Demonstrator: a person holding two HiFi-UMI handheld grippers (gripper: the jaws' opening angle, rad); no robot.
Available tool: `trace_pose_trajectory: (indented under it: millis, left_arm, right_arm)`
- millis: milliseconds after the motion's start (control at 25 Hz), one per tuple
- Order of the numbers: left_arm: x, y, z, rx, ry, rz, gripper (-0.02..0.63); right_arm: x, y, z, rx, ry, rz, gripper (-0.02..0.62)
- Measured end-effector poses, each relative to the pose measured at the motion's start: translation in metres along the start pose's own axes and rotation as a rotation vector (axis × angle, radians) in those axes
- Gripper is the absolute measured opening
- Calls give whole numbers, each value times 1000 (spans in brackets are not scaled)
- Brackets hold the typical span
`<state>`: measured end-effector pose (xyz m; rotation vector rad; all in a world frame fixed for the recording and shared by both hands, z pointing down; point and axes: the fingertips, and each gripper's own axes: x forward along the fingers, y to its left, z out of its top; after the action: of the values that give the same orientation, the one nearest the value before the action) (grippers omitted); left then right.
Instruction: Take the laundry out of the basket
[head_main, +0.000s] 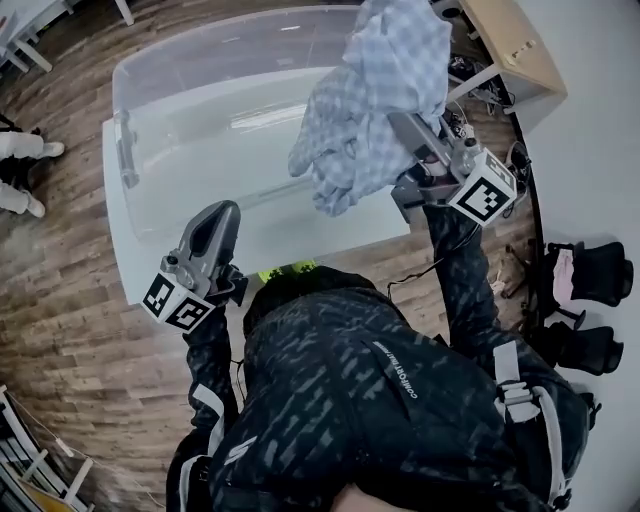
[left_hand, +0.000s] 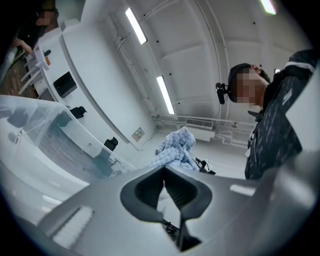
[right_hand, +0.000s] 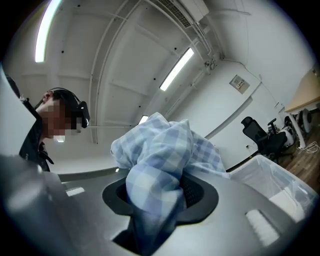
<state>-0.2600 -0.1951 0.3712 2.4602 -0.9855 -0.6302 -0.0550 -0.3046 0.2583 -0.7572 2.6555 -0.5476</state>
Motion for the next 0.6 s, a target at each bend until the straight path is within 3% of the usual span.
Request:
trace_pose_trajectory:
  millis: [160,360,600]
  left_arm:
    - [2,1,-6,-2,7,-4,11]
    - [2,-31,-13,13,6,2,11]
    - [5,-67,-23,32,-30,71,11]
  right_arm:
    - [-15,10,-1,-8,-18,30,164]
    - [-46,21,0,11,-36,51,164]
    - [-87,33,-5,41,-31,90,166]
